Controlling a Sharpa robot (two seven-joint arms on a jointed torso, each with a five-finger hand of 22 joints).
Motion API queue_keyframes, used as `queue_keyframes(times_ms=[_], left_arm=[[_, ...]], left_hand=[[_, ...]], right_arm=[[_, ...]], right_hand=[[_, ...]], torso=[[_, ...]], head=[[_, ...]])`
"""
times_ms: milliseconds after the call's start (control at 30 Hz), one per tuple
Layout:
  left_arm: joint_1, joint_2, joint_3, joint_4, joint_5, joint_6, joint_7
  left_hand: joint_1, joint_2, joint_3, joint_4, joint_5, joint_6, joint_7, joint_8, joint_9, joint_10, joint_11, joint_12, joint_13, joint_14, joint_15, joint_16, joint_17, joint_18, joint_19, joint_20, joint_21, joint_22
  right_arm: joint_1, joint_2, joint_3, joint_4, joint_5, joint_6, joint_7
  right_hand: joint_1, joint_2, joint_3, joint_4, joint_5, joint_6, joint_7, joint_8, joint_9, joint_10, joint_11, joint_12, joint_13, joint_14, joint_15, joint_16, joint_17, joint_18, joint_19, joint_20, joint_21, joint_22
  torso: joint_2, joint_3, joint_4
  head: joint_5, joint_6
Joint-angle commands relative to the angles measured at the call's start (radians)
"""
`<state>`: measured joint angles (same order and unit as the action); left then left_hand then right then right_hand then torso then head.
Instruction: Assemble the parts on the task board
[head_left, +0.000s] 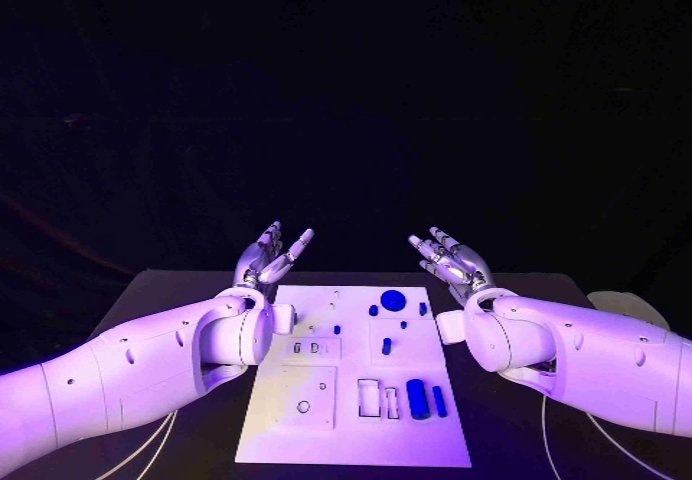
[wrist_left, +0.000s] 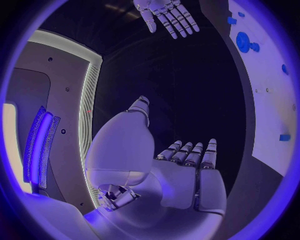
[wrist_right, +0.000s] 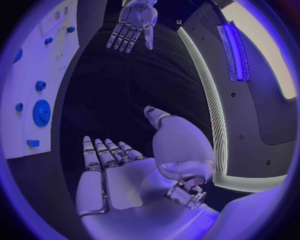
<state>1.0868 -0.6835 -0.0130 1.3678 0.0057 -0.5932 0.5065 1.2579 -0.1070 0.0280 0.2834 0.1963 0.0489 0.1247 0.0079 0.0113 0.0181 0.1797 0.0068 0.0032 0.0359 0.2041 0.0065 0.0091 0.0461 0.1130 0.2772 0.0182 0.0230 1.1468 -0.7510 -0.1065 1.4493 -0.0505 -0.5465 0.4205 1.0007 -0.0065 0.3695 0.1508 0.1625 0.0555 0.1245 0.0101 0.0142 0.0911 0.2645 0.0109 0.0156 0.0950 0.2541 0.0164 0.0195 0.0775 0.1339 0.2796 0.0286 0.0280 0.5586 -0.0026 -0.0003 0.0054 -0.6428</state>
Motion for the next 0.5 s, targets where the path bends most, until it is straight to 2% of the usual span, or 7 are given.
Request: queue_keyframes(times_ms=[33,100,267,300,333,400,500], left_arm=[[0.003,0.005,0.000,-0.006,-0.015,0.091,0.022],[0.003,0.005,0.000,-0.006,-0.015,0.091,0.022],[0.003,0.005,0.000,-0.006,-0.015,0.091,0.022],[0.007,-0.051,0.000,0.022,-0.021,0.111,0.028],[0.008,-0.056,0.000,0.027,-0.021,0.107,0.032],[0.009,-0.066,0.000,0.038,-0.022,0.099,0.038],[0.011,-0.073,0.001,0.049,-0.022,0.093,0.041]], left_hand=[[0.058,0.011,0.021,0.013,0.011,0.015,0.116,0.007,0.004,0.003,0.021,-0.001,0.003,0.008,0.020,0.006,0.004,0.020,0.005,0.017,0.008,0.002],[0.060,0.014,0.027,0.013,0.010,0.018,0.118,0.008,0.005,0.006,0.023,0.000,0.004,0.016,0.024,0.008,0.006,0.020,0.004,0.017,0.009,0.002],[0.114,0.023,0.045,0.009,0.003,0.101,0.131,0.034,0.024,0.079,0.039,0.016,0.016,0.093,0.027,0.037,0.027,0.019,0.045,0.019,0.026,0.011],[0.136,0.028,0.049,0.008,0.001,0.149,0.134,0.052,0.036,0.128,0.044,0.026,0.023,0.132,0.032,0.051,0.037,0.017,0.076,0.019,0.038,0.016],[0.144,0.030,0.050,0.008,0.000,0.170,0.138,0.059,0.041,0.152,0.049,0.031,0.025,0.153,0.035,0.059,0.042,0.016,0.100,0.018,0.047,0.021],[0.177,0.036,0.057,0.004,-0.001,0.262,0.147,0.094,0.063,0.273,0.063,0.052,0.035,0.268,0.050,0.100,0.066,0.018,0.257,0.018,0.106,0.047],[0.198,0.041,0.063,0.000,-0.003,0.367,0.157,0.136,0.089,0.413,0.077,0.072,0.044,0.417,0.038,0.150,0.095,0.039,0.444,0.014,0.174,0.071]], right_arm=[[0.012,0.005,-0.011,-0.017,-0.075,0.186,-0.065],[0.017,0.007,-0.017,-0.024,-0.082,0.206,-0.072],[0.025,0.010,-0.025,-0.034,-0.092,0.236,-0.083],[0.042,0.000,-0.025,-0.067,-0.290,0.133,-0.020],[0.046,-0.001,-0.025,-0.070,-0.304,0.128,-0.017],[0.053,-0.005,-0.025,-0.073,-0.334,0.118,-0.014],[0.059,-0.010,-0.025,-0.078,-0.366,0.111,-0.014]], right_hand=[[0.090,0.012,0.039,-0.033,0.020,0.065,0.178,0.023,0.015,0.076,0.020,0.020,0.011,0.075,0.025,0.024,0.016,0.004,0.043,0.015,0.023,0.011],[0.103,0.010,0.044,-0.044,0.019,0.082,0.178,0.028,0.019,0.098,0.020,0.024,0.013,0.100,0.026,0.031,0.021,0.004,0.056,0.014,0.029,0.015],[0.176,-0.005,0.067,-0.100,0.016,0.225,0.176,0.080,0.053,0.290,0.010,0.057,0.029,0.290,0.006,0.088,0.056,0.021,0.139,0.012,0.070,0.033],[0.182,-0.007,0.069,-0.105,0.016,0.242,0.176,0.086,0.057,0.316,0.009,0.060,0.030,0.313,0.003,0.094,0.060,0.022,0.149,0.013,0.075,0.035],[0.194,-0.011,0.073,-0.115,0.015,0.280,0.175,0.101,0.067,0.370,0.005,0.069,0.034,0.363,-0.003,0.109,0.069,0.028,0.172,0.013,0.085,0.039],[0.211,-0.018,0.079,-0.130,0.011,0.343,0.173,0.124,0.081,0.471,-0.004,0.084,0.039,0.452,-0.014,0.134,0.083,0.040,0.215,0.012,0.104,0.046],[0.229,-0.025,0.087,-0.144,0.010,0.425,0.169,0.152,0.099,0.600,-0.014,0.093,0.044,0.569,-0.029,0.161,0.098,0.055,0.292,0.012,0.135,0.056]], torso=[[0.000,0.0001,-0.0001],[0.000,0.0001,-0.0001],[0.000,0.0001,-0.0001],[0.028,-0.0034,-0.0072],[0.030,-0.0036,-0.0068],[0.040,-0.0044,-0.0039],[0.046,-0.0059,0.0005]], head=[[0.000,0.000],[0.000,0.000],[0.000,0.000],[-0.008,-0.015],[-0.009,-0.016],[-0.014,-0.010],[-0.014,-0.014]])
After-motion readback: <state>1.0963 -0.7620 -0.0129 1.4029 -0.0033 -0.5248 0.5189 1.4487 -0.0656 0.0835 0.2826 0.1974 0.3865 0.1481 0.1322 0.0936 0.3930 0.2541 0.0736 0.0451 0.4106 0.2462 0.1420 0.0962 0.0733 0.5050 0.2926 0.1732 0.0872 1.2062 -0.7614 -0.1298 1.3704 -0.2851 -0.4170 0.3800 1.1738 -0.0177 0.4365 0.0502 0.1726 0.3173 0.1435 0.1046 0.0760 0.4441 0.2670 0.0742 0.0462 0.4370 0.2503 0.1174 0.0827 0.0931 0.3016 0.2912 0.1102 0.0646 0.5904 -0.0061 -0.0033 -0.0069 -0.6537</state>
